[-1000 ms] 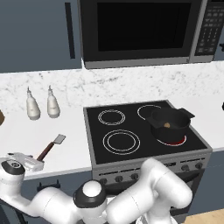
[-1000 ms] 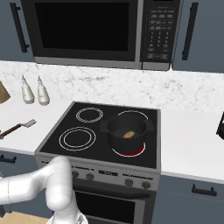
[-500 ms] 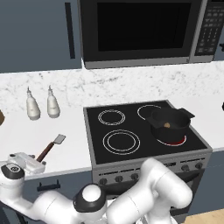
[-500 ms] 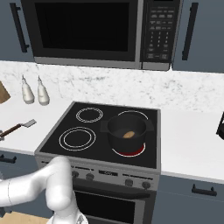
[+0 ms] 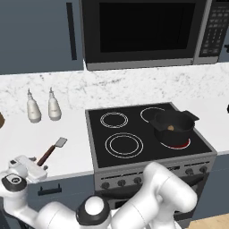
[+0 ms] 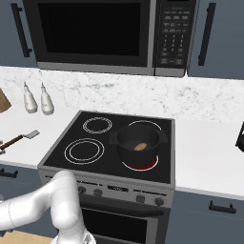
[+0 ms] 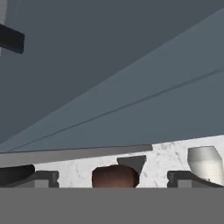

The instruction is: Put the sweet potato and lemon in the pot. Retrieve the spatula and lightly stir the vegetables in the pot.

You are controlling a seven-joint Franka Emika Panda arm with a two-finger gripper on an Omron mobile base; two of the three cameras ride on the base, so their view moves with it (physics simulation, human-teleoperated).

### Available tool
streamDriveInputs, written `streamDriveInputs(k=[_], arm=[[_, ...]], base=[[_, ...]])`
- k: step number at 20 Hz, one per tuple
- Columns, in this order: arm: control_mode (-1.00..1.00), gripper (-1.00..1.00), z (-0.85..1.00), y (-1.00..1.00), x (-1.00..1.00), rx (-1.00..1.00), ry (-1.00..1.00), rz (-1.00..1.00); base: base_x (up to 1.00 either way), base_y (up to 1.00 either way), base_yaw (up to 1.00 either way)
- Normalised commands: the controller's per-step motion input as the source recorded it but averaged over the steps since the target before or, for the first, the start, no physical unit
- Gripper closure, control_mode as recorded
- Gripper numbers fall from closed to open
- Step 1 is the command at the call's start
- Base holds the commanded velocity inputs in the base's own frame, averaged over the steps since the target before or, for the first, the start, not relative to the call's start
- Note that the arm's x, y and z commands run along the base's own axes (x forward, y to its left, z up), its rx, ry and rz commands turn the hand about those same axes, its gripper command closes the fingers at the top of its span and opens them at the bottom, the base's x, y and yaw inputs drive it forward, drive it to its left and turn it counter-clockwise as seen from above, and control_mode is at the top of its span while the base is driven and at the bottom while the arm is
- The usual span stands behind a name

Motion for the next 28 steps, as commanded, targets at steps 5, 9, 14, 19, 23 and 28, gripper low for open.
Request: streamDriveInputs(k=[5, 9, 14, 19, 23, 28], arm=[[-1.0, -1.0, 0.0, -0.35, 0.05, 0.06, -0.14, 0.02], [-1.0, -1.0, 0.0, -0.28, 0.33, 0.17, 0.01, 0.0], [-1.0, -1.0, 0.0, -0.04, 0.4, 0.18, 0.09, 0.07], [-1.0, -1.0, -0.21, 0.08, 0.1, 0.05, 0.02, 0.16], [-1.0, -1.0, -0.43, 0.15, -0.06, 0.0, 0.0, 0.17], [-1.0, -1.0, -0.24, 0.1, -0.07, 0.04, 0.1, 0.05]], base=[[0.0, 0.0, 0.0], [0.0, 0.0, 0.0], [0.0, 0.0, 0.0], [0.0, 0.0, 0.0], [0.0, 0.0, 0.0], [0.0, 0.0, 0.0]])
